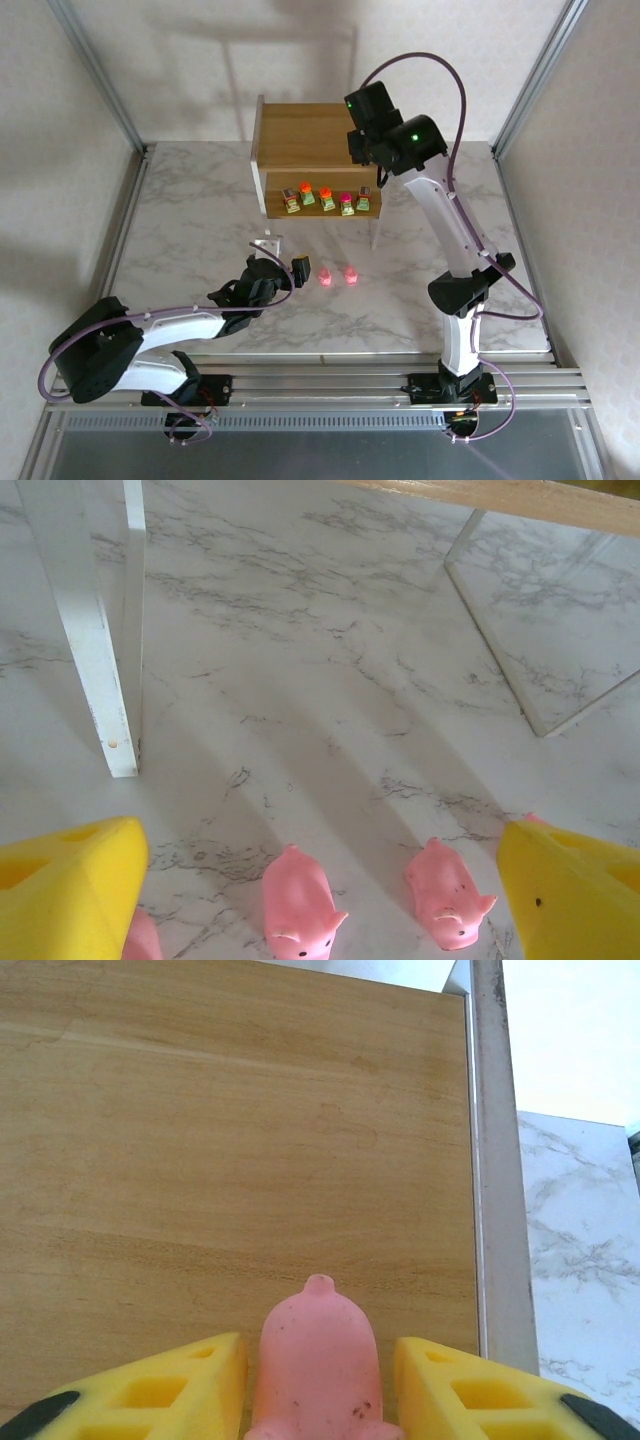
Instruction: Place and organize the plastic toys onto the shelf
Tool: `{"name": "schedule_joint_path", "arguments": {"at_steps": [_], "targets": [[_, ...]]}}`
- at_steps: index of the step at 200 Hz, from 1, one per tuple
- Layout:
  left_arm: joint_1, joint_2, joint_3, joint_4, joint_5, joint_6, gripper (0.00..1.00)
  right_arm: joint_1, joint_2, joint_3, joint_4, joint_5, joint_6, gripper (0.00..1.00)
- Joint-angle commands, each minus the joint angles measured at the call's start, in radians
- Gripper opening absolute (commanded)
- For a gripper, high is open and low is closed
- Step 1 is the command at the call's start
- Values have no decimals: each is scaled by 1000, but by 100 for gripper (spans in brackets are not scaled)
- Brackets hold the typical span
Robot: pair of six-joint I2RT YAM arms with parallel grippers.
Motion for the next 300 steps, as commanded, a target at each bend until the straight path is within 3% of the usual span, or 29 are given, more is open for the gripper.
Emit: {"name": "schedule_joint_path", "arguments": {"at_steps": [1,122,174,212,256,300], "targets": [[-1,6,21,-9,-7,16,90,-12,12,40,-15,4,-20,44],[0,-4,17,-9,-25,19,90,55,-130,-4,30,12,-14,46],[0,-13,19,-23,-52,24,90,204,-338,-373,146,93,46,44],[5,36,69,-119,-154,-12,90,312,-489,-652,227,129,138,43],[14,90,99,-174,-169,-47,90,396,-553,-886,276,123,258,43],[31,100,102,-188,-148,-65,90,415,-581,-1119,380,65,362,42]]}}
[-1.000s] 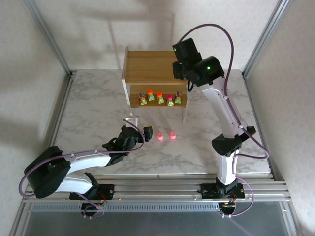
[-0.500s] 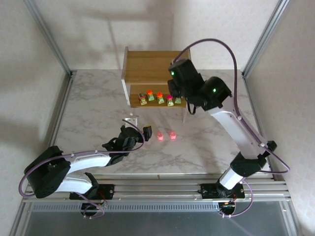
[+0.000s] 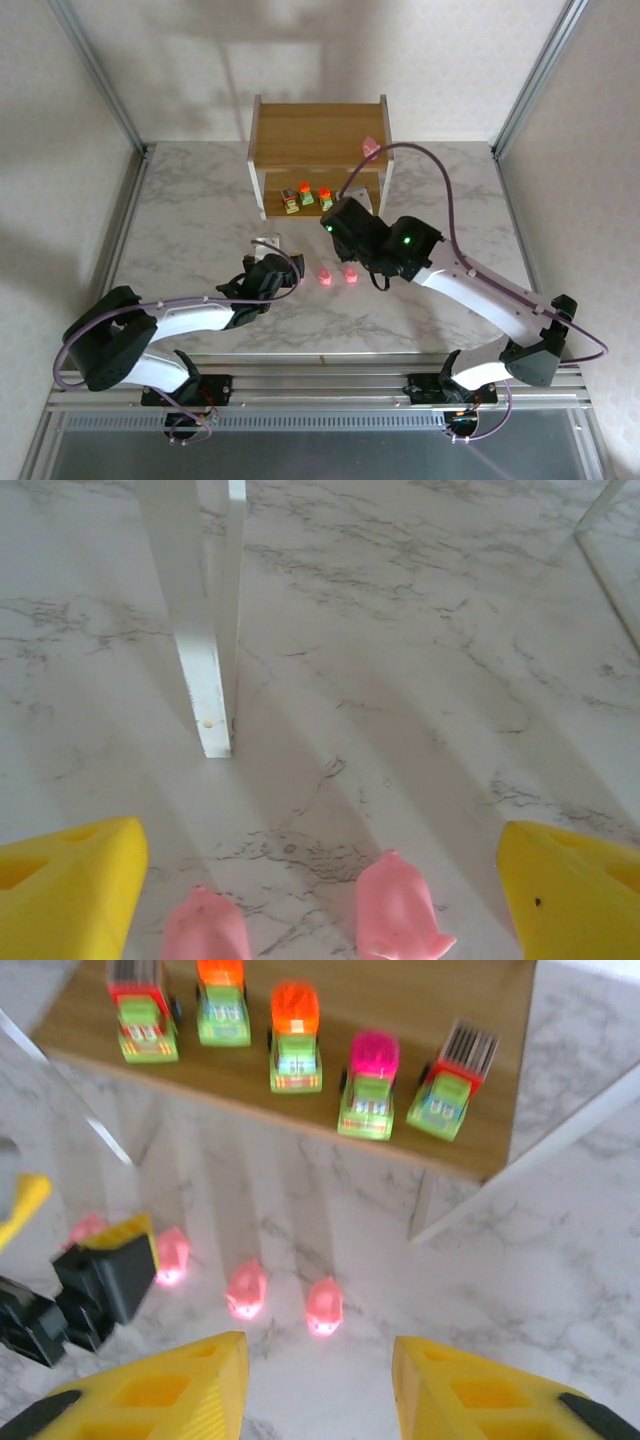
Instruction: Place and organize the plastic toys onto the shelf
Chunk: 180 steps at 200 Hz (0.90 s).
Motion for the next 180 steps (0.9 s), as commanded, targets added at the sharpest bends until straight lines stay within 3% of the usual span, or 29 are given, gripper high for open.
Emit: {"name": "schedule_joint_path", "arguments": {"at_steps": [1,79,180], "targets": [[17,10,26,-42,-12,-29,90,13,-26,-97,80,-21,96,42],[60,56,41,-89,9,-59,88,6,51,-303,224,-74,198,43],[103,54,25,-73,49,-76,88,-112,196,-407,377,-183,203,53]]}}
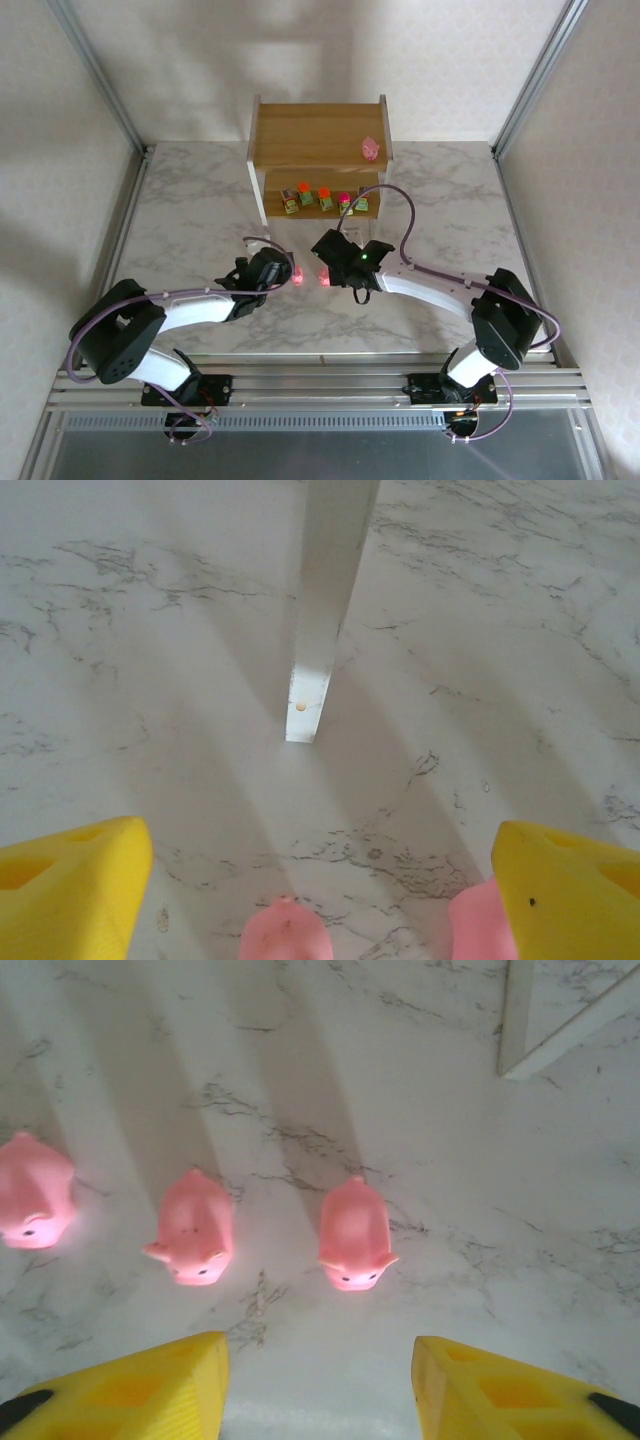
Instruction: Place and organize the plastic toys onto the shelf
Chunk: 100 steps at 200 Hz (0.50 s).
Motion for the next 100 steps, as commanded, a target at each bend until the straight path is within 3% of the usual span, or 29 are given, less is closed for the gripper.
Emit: {"name": "schedule_joint_path", "arguments": {"at_steps": [1,100], "targets": [[12,2,8,-7,15,-23,88,-21,32,-20,44,-23,12,53],[20,5,2,7,40,-26,88,-85,120,-68,131,-68,-4,55]]}}
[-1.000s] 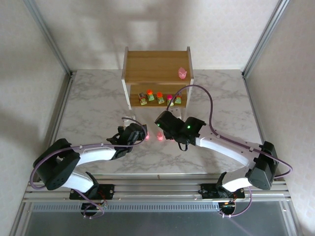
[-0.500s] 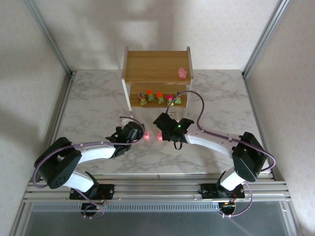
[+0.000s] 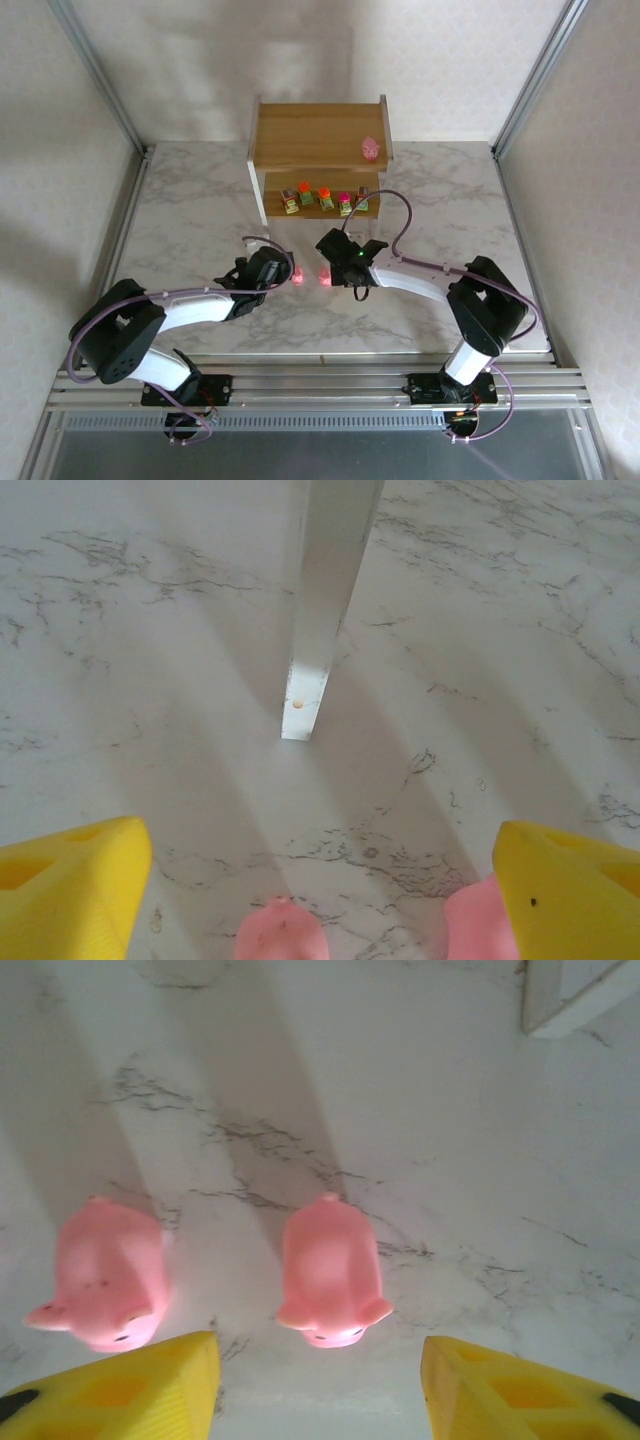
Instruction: Place and organize the plastic toys onto the shelf
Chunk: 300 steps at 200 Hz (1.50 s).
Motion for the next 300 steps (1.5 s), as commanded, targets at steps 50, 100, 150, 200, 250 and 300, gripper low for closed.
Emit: {"name": "schedule_joint_path", "arguments": {"at_steps": [50,100,150,200,250,300], "targets": [[14,9,3,9,20,-13,88,-26,53,-13,46,-27,-16,53],[15,10,4,11,25,-12,88,-46,63,-15,54,-38,-35,51],[17,12,4,11,27,-12,88,-64,78,-10,64,-51,-53,48],[17,13,4,12,30,-12,88,-70,102,2,74,-67,-64,43],[19,15,5,13,34,-12,88,-71,118,3,80,-74,-69,40],[18,18,5,14,38,-12,88,-73,123,8,77,-71,-75,35]]}}
